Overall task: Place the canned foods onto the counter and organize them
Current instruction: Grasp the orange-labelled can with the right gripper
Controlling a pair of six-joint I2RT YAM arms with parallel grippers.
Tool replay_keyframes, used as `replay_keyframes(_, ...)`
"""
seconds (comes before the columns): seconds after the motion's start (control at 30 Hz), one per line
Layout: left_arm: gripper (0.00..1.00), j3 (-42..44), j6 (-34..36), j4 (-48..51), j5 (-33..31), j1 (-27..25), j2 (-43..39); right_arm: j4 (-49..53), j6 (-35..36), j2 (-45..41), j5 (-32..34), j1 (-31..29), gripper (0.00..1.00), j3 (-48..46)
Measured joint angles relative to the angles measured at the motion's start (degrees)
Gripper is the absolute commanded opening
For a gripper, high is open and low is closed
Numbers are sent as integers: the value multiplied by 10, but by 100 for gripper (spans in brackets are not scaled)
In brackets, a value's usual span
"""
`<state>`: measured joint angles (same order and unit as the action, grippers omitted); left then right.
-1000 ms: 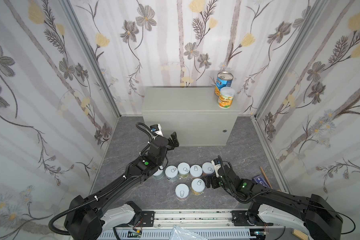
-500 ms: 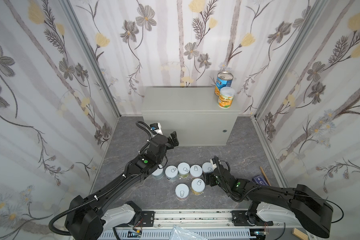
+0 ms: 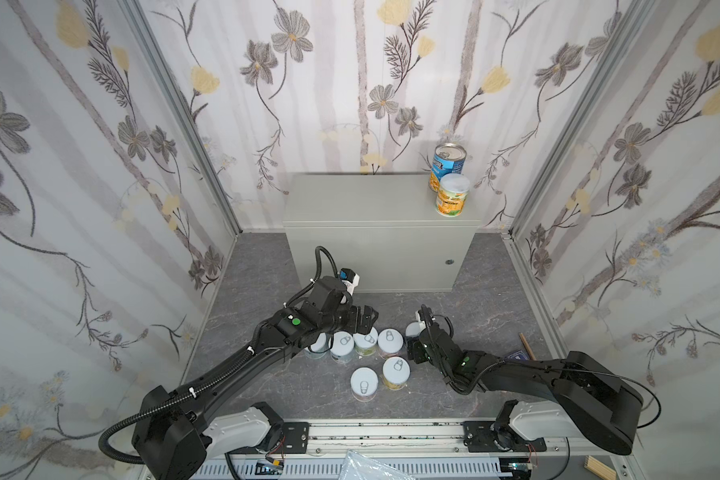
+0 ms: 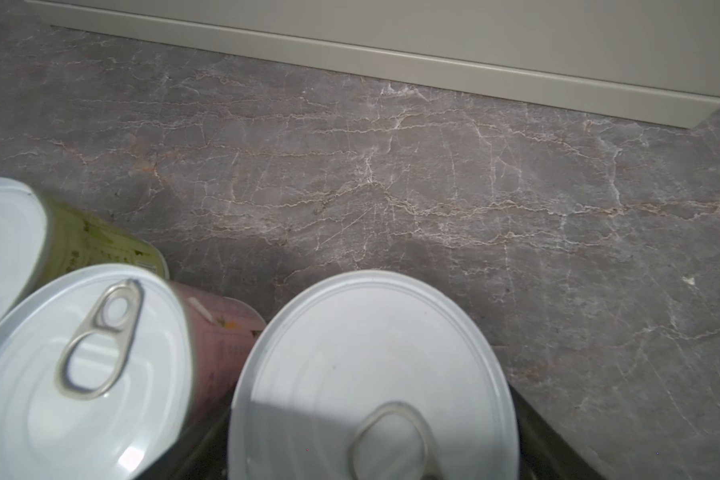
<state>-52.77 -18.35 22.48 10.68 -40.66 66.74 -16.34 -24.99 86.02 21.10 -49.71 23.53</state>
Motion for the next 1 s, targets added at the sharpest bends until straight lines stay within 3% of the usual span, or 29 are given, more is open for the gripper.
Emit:
replay_keyframes(0.17, 100, 6, 23, 29, 32, -5, -10, -19, 0, 3, -7, 14, 86, -5)
replay_keyframes(0.43, 100, 6, 32, 26, 30, -5, -7, -27, 2, 19, -23, 15, 86, -13)
replay_keyframes(0.63, 100, 6, 32, 22, 30, -5, 4, -49, 2, 33, -21, 15, 80, -17)
replay_keyframes(1.0, 100, -7, 39, 20, 25, -14, 28, -68, 15, 30, -15, 14, 60, -26)
